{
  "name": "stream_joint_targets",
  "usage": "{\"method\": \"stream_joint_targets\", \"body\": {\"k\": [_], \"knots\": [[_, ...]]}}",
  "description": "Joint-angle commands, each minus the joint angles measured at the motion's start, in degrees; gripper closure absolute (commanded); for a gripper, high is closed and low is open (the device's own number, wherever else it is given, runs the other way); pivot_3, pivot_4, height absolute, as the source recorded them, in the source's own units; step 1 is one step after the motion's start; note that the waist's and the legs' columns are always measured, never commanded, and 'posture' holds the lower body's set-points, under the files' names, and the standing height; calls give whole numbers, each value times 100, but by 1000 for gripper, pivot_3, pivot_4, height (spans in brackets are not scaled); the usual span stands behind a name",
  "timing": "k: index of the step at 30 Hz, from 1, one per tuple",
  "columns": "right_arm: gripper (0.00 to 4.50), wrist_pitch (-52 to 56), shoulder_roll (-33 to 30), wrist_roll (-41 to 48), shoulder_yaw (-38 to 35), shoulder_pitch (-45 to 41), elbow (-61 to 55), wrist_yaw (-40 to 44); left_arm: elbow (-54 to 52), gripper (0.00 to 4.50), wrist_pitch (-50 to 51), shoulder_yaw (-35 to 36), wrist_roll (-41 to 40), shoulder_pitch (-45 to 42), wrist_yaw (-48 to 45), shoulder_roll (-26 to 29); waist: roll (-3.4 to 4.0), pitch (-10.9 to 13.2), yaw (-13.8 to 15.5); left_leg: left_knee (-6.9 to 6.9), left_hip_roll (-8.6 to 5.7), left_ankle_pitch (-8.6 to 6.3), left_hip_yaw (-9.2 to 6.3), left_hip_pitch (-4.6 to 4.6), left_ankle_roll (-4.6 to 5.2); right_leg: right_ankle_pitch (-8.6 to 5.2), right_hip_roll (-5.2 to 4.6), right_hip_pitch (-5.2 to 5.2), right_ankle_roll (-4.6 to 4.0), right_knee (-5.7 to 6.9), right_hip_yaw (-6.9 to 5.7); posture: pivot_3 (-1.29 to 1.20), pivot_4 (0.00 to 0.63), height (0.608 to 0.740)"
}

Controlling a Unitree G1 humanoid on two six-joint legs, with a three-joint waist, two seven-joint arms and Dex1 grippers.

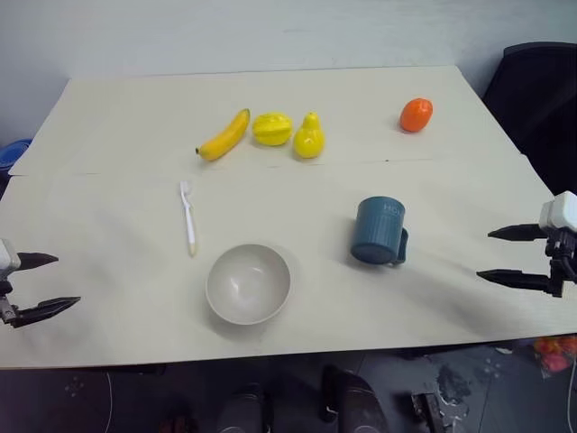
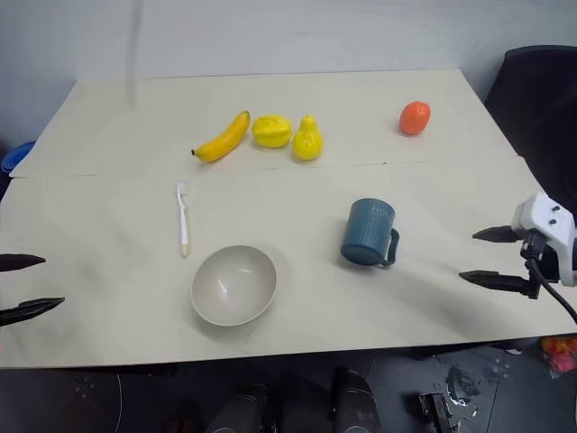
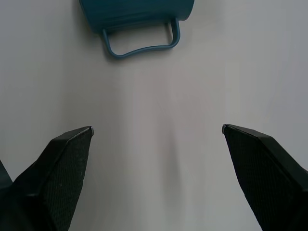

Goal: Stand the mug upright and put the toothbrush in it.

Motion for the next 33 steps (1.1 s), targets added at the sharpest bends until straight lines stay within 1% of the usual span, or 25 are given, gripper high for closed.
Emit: {"method": "stream_joint_targets", "body": {"k": [1, 4, 11, 16, 23, 26, 29, 31, 32, 33], "knots": [[0, -165, 50, -63, -48, -96, -10, -105, -228, 27, -48, 317, -61, 143, 15, -106, 0, 0, 0, 0, 0, 0, 1, 2, 1, 0, 0, 1, 1, 0, 2, 0, 150, 740], [0, -266, 121, -186, 26, -158, 32, -279, -261, 27, -34, 294, -7, 172, 145, -187, 0, 0, 1, 2, 1, -1, 1, 10, 0, 1, -7, 3, 2, 9, 6, 0, 150, 740], [0, -213, 263, -130, 37, -130, -140, -324, -382, 27, 102, 271, -74, 170, 259, -272, 1, 1, 9, 2, 0, 1, -2, 10, -3, 1, -15, 0, 0, 15, 6, 0, 150, 740], [0, 149, 295, 54, 13, -140, -168, -259, -374, 27, 256, 323, -157, 178, 168, -243, 1, 1, 9, 2, -1, 1, -1, 10, -1, 1, -14, 1, 0, 14, 6, 0, 150, 740], [0, 137, 312, 101, 6, -203, -327, -220, -539, 27, 479, 178, -373, -49, 111, -246, 1, 1, 9, 3, -1, 1, -2, 10, -1, 1, -15, 0, 0, 17, 6, 0, 150, 740], [0, 29, 289, 115, 35, -311, -846, -266, -930, 27, 897, 142, -687, -317, 130, -188, 1, 1, 10, 3, -1, 1, -2, 10, -1, 1, -16, 0, 1, 18, 8, 0, 150, 740], [0, 337, 355, 595, 222, -693, -1979, -218, -1795, 27, 1713, 159, -1393, -486, -221, 67, 1, 1, 9, 4, -1, 1, -3, 10, -2, 1, -15, 0, 1, 19, 8, 0, 150, 740], [0, 465, 501, 848, 515, -928, -2651, -214, -2283, 27, 1947, 180, -1582, -355, -582, 221, -2, 2, -15, 7, 2, 1, -4, 9, -4, 1, -12, -1, 0, 19, 10, 0, 150, 740], [0, 444, 691, 874, 821, -1091, -2939, -220, -2523, 27, 1955, 215, -1595, -248, -844, 329, -2, 2, -16, 7, 6, -1, -4, 10, -7, 1, -10, -1, 0, 18, 11, 0, 150, 740], [190, 400, 899, 859, 1129, -1264, -3133, -239, -2708, 5, 1999, 259, -1623, -180, -1068, 435, -5, 0, -24, 6, 9, -2, -4, 10, -10, 1, -7, -1, 0, 15, 11, 0, 150, 740]]}}
